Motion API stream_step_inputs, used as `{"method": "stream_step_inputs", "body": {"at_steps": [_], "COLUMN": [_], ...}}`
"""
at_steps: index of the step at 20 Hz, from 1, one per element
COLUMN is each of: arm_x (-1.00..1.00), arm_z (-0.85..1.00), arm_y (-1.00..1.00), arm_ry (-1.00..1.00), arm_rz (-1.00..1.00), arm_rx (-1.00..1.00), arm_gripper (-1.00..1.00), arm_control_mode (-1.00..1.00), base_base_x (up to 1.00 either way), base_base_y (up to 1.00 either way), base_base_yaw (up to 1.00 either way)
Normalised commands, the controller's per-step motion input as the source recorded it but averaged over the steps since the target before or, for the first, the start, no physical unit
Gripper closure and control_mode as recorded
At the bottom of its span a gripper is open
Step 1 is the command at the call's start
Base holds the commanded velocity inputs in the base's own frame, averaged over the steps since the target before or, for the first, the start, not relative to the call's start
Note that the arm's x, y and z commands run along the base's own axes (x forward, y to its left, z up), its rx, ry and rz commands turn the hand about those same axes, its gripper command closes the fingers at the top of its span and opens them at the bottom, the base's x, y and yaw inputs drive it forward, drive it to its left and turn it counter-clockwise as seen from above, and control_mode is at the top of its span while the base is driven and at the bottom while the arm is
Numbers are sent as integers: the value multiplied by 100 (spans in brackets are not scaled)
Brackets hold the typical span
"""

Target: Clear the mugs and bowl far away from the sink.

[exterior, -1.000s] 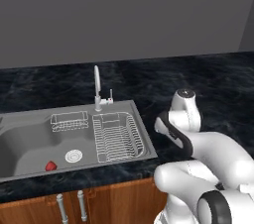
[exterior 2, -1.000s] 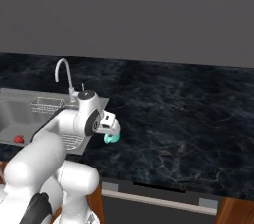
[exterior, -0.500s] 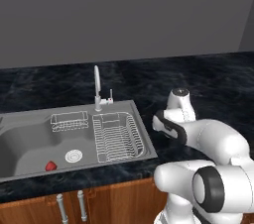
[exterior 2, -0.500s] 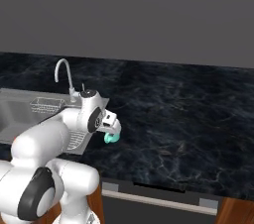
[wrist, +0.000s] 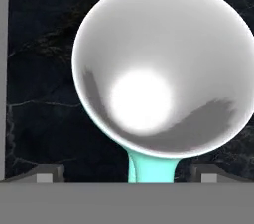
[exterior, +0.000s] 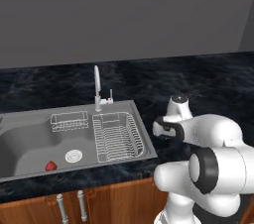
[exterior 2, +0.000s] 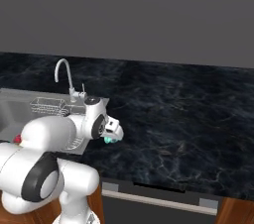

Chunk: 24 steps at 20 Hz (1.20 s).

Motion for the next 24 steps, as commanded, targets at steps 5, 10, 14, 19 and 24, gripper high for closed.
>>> {"method": "stream_step_inputs", "body": {"at_steps": [5, 10, 14, 19, 24], "arm_x": [19, 9, 0, -24, -26], "arm_z": [-28, -13, -14, -7, 43], "arm_y": [0, -7, -15, -1, 2], "arm_ry": [0, 0, 0, 0, -21], "arm_rz": [0, 0, 0, 0, 0], "arm_rx": [0, 0, 4, 1, -6], "arm_gripper": [100, 100, 100, 100, 100], "arm_control_mode": [-100, -100, -100, -100, -100], "base_base_x": [0, 0, 0, 0, 0], "base_base_y": [0, 0, 0, 0, 0], "base_base_yaw": [0, 0, 0, 0, 0]}}
